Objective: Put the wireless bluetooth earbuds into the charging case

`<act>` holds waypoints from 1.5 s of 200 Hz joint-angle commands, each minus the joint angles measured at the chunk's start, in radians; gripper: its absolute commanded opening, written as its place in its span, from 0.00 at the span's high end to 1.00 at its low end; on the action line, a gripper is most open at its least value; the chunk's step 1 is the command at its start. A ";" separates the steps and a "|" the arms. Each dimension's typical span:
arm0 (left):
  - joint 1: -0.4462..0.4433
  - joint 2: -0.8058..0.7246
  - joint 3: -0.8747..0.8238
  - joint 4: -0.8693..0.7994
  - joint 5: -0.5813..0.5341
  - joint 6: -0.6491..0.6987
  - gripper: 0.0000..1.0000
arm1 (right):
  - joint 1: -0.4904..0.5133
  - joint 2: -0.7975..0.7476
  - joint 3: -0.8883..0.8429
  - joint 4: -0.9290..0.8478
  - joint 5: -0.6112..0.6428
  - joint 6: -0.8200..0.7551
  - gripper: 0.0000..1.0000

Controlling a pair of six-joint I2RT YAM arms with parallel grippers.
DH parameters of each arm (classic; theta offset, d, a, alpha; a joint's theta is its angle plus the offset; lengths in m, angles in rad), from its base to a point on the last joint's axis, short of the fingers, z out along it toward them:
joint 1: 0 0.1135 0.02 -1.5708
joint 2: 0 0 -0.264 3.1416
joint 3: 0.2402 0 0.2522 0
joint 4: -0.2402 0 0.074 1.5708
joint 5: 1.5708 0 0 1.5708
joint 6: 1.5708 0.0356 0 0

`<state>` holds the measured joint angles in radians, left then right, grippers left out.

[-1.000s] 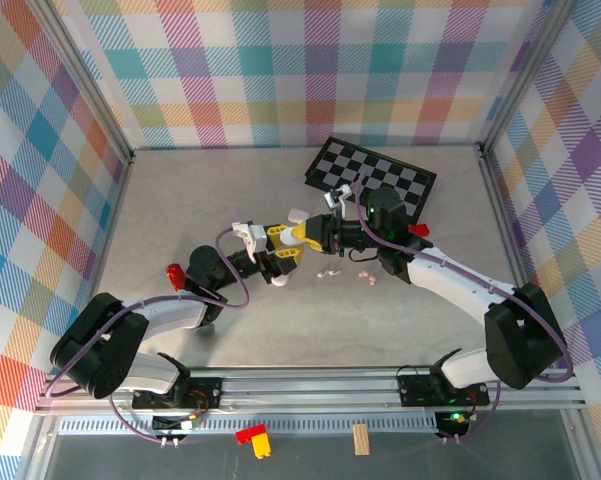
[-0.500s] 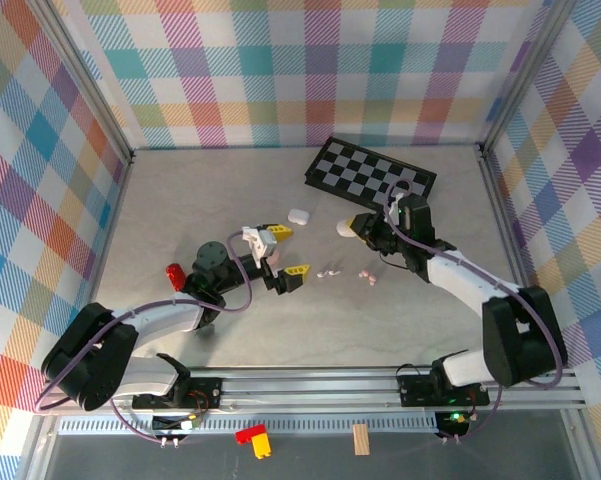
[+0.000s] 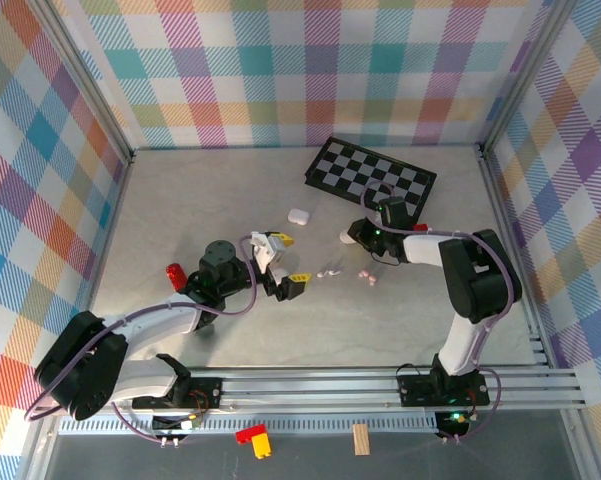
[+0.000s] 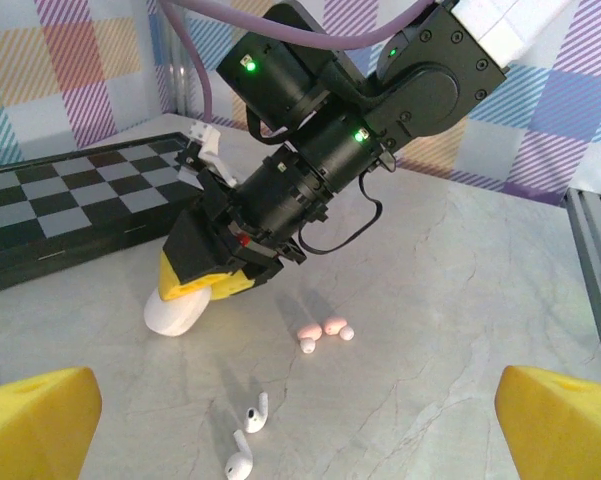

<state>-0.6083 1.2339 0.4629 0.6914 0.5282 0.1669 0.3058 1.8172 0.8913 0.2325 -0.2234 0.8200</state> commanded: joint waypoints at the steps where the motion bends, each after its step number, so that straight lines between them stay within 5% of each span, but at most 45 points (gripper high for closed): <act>1: -0.007 -0.045 0.026 -0.080 -0.047 0.018 0.00 | -0.008 0.050 0.031 0.025 -0.001 -0.032 0.75; 49: -0.003 -0.106 0.099 -0.317 -0.302 -0.067 0.00 | -0.011 -0.001 0.038 -0.047 0.063 -0.102 0.38; 97: 0.018 -0.031 0.267 -0.688 -0.497 -0.031 0.00 | -0.010 -0.143 0.028 -0.199 0.133 -0.204 0.21; 140: 0.032 0.136 0.441 -1.029 -0.615 0.014 0.06 | 0.074 -0.335 -0.005 -0.331 0.160 -0.273 0.19; 190: 0.085 0.363 0.633 -1.240 -0.587 0.027 0.15 | 0.159 -0.474 -0.044 -0.415 0.151 -0.286 0.18; 300: 0.104 0.653 0.826 -1.307 -0.604 0.094 0.35 | 0.168 -0.550 -0.076 -0.447 0.153 -0.287 0.19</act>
<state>-0.5148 1.8652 1.2617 -0.5831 -0.0631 0.2512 0.4709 1.2980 0.8333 -0.2008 -0.0708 0.5411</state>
